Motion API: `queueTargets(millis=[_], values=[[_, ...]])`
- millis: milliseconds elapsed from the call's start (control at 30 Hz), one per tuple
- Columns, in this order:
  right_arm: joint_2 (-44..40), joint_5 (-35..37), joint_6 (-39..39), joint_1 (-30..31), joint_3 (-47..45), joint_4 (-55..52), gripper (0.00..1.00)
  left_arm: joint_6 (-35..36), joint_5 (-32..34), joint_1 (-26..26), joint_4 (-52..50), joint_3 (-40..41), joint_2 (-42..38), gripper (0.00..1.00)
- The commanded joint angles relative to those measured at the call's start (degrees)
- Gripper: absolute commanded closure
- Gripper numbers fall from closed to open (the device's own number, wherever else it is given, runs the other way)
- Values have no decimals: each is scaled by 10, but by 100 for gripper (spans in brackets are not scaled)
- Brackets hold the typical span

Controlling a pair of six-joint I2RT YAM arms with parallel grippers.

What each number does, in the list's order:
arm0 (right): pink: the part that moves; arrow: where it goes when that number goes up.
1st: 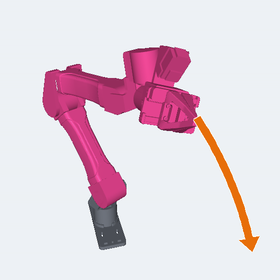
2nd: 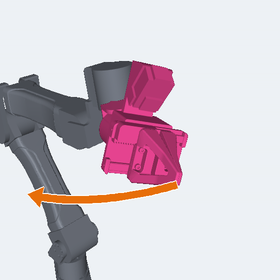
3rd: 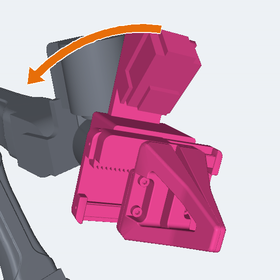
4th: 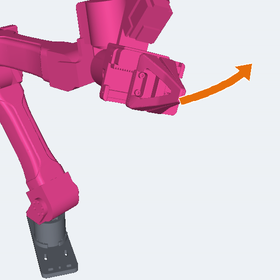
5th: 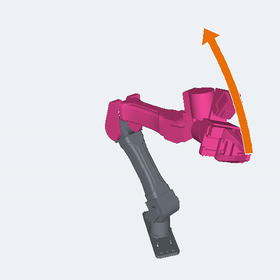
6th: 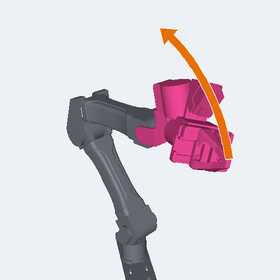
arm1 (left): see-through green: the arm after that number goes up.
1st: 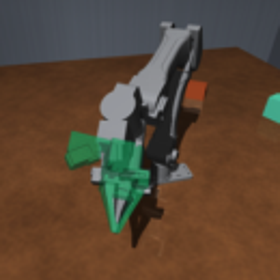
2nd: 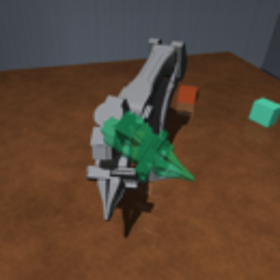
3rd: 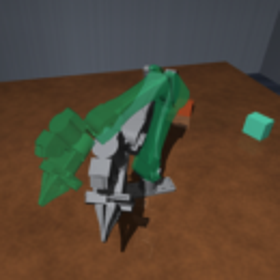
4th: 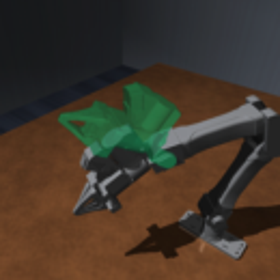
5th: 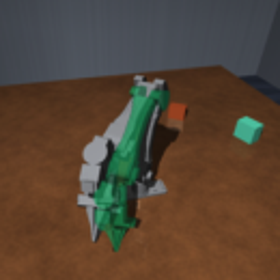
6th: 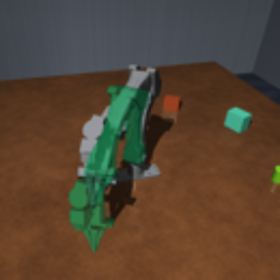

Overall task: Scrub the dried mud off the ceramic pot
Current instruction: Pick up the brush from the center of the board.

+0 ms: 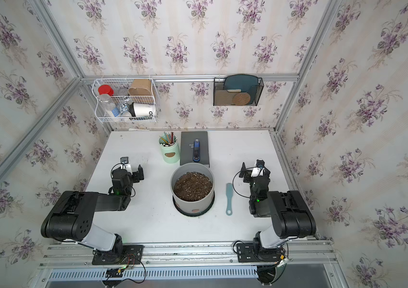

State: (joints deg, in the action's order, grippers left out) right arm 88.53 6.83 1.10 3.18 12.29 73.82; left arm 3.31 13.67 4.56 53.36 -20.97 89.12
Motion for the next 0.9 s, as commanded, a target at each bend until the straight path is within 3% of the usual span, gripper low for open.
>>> queueTargets(millis=[0, 433, 533, 600, 633, 667, 733, 800, 867], values=[[-2, -2, -2, 0, -1, 9, 0, -3, -17, -9, 0, -6, -3, 0], [-1, 1, 0, -1, 0, 8, 0, -13, -35, -20, -17, -12, -6, 0], [-42, 93, 28, 0, 12, -36, 0, -17, -1, -16, -43, -20, -36, 0], [-155, 204, 72, 16, 78, -255, 0, -31, 95, 3, -183, -82, -116, 0], [-195, 235, 132, 15, 132, -366, 0, -60, 154, 8, -277, -120, -144, 0], [-229, 234, 165, 15, 176, -445, 0, -103, 166, 9, -356, -169, -169, 0], [-267, 201, 187, 15, 223, -532, 0, -149, 101, 11, -514, -247, -215, 1], [-290, 207, 310, 12, 215, -610, 0, -228, 19, 14, -643, -304, -246, 8], [-253, 59, 342, -11, 273, -739, 0, -289, -61, 59, -713, -340, -271, 19]])
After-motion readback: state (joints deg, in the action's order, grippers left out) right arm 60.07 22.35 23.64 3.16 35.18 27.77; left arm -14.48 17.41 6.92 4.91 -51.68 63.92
